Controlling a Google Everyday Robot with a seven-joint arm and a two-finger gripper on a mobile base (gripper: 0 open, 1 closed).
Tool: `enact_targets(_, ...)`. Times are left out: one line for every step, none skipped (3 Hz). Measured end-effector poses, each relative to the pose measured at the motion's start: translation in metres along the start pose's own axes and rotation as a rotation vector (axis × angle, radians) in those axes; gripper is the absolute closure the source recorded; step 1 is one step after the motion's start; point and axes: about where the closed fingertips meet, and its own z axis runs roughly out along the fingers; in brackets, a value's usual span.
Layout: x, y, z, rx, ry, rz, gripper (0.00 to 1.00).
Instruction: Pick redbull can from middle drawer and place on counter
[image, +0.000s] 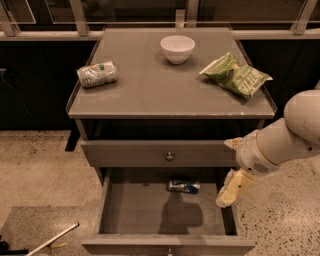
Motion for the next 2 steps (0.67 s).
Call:
enact_targets(-0.001,0.003,-0.001,0.02,0.006,0.003,0.0)
enact_targets(0.017,0.013,0.024,0.0,-0.015,0.061,0.0)
